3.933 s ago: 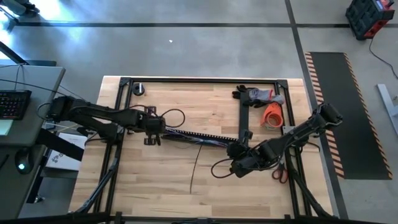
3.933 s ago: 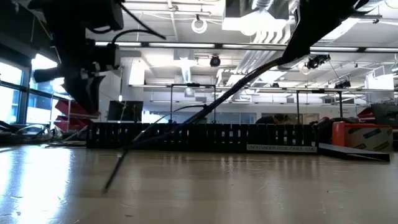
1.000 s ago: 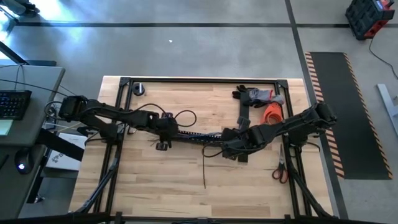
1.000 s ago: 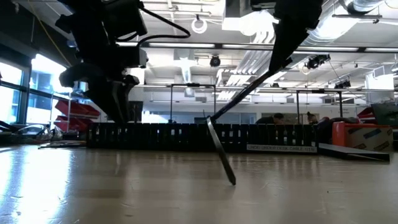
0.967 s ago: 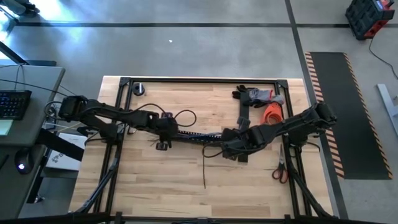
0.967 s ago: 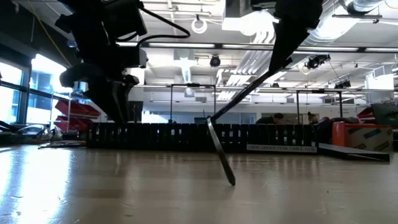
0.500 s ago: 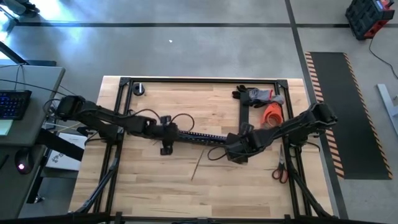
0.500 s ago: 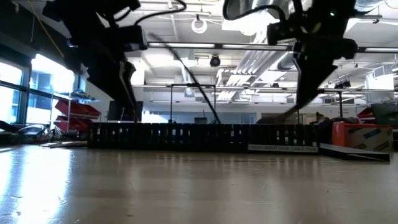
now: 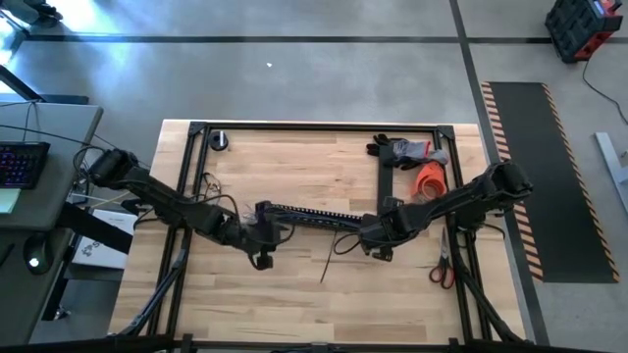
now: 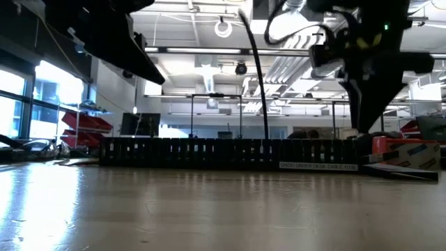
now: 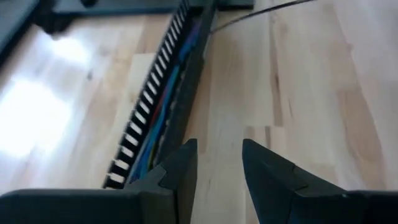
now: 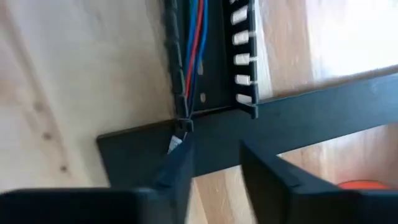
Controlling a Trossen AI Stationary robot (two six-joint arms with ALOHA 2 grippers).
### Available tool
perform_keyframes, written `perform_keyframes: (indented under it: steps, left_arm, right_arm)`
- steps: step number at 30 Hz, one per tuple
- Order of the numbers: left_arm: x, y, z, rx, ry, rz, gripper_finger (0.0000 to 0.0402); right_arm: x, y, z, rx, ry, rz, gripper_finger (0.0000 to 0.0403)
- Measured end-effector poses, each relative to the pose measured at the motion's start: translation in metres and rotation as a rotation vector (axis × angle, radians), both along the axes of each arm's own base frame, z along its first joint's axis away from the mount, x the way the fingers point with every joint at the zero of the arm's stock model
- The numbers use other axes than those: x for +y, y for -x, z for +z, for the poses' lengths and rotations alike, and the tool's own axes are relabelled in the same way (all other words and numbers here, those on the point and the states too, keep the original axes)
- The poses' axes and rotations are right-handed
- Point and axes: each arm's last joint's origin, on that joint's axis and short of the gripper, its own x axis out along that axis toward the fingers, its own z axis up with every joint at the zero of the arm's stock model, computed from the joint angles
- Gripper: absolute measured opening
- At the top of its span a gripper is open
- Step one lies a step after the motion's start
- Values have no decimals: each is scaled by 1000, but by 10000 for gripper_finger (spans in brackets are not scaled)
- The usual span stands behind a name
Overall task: Ziptie cables
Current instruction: Put the cable wires into the black cable duct, then close the black cable duct using the black cable duct lid
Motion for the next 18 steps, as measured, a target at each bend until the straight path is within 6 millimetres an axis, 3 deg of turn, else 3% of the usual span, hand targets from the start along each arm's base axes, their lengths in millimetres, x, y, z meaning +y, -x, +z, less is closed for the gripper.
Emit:
perform_keyframes:
  steps: [4,8,12,18]
  left_arm:
    - [2,-4,-1,-24,-29,46,117]
    - [22,-14,-9,27,-4,54,141]
    - [40,-27,-25,110,11,-18,164]
    - [52,-43,-62,220,-1,-101,162]
  right_arm:
    - [6,5,23,-62,24,42,197]
    - [16,22,48,-214,104,39,252]
    - [32,37,65,-368,127,11,269]
    - [54,51,70,-487,139,-1,270]
